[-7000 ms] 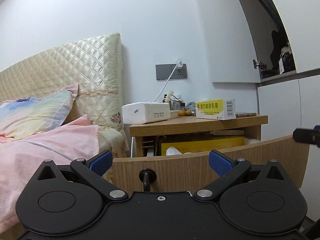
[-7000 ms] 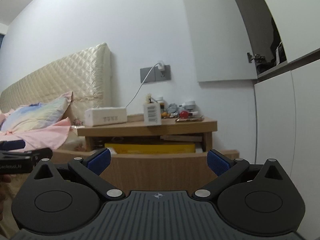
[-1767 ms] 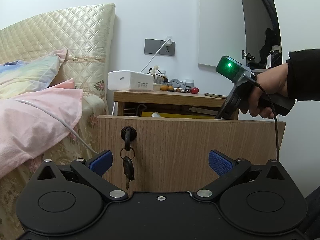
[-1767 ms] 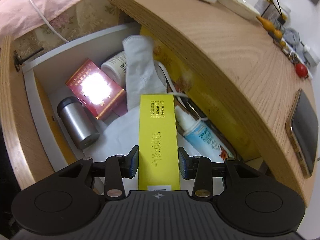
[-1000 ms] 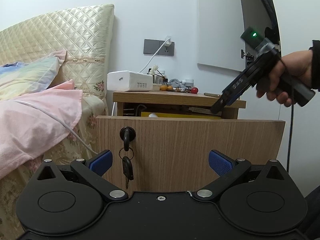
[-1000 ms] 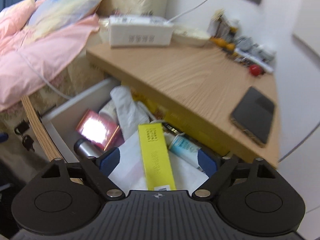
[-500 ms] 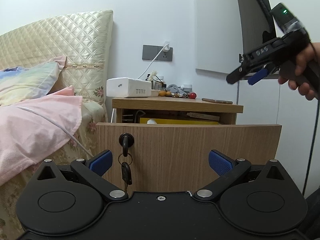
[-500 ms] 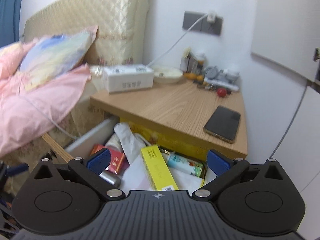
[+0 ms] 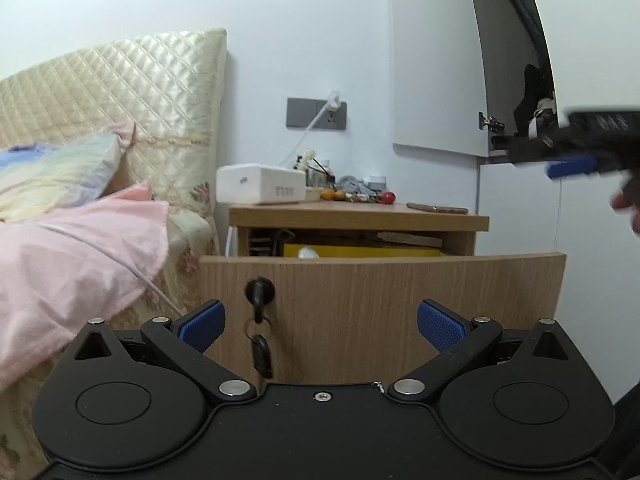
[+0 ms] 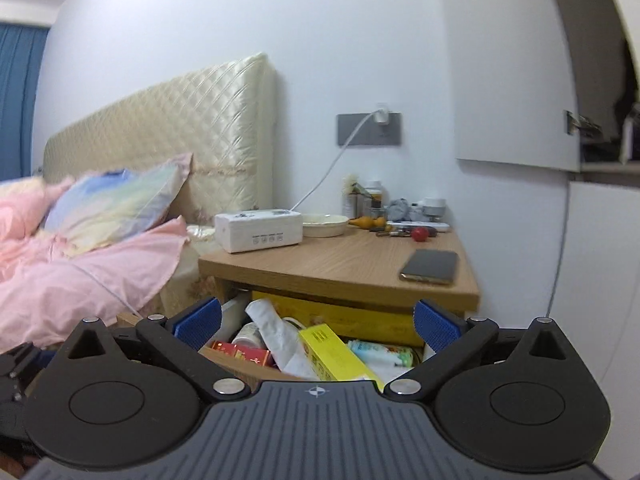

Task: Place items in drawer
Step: 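Open the right tool and release the box in the drawer, then withdraw the right tool from the drawer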

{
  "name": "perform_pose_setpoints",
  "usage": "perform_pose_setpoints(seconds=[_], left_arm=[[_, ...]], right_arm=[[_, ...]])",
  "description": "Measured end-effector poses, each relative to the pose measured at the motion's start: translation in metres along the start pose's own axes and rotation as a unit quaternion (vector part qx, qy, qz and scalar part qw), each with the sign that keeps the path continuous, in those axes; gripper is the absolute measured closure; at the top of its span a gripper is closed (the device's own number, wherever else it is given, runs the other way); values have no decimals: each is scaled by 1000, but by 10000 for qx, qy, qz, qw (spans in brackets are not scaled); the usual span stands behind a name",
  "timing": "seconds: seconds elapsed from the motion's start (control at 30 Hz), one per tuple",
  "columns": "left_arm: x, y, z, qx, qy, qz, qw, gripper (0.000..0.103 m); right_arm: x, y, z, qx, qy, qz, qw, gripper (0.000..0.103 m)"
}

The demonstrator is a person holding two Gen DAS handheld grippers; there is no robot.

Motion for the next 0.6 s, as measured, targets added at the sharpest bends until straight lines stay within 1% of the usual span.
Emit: perform_pose_setpoints(seconds=[0.13, 0.27, 0.4, 0.5, 0.6], left_arm=[[7, 4, -2, -97, 88, -104, 9999, 1], [12, 7, -2, -178, 159, -188, 9995, 1], [14, 6, 0, -181, 203, -209, 9994, 1], [15, 4, 4, -114, 226, -172, 9995, 1], [14, 1, 6, -105, 254, -111, 9996, 1]], right_arm=[[-14, -24, -14, -246, -228, 340, 9989, 0], [-17, -51, -20, -539, -497, 299, 9969, 0], [-12, -76, -25, -846, -594, 307, 9942, 0], [-8, -86, -29, -1201, -730, 211, 9899, 0], [-9, -89, -31, -1378, -757, 290, 9871, 0]])
Point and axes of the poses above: each gripper's, at about its wrist camera, not at the fingertips, and z roughly the way its jaws point, x to its left, y to its top, the point moved 4 cm from there along z, roughly the way its jaws point, and after that the axes turned 9 degrees about -y, right-handed, at the moved point
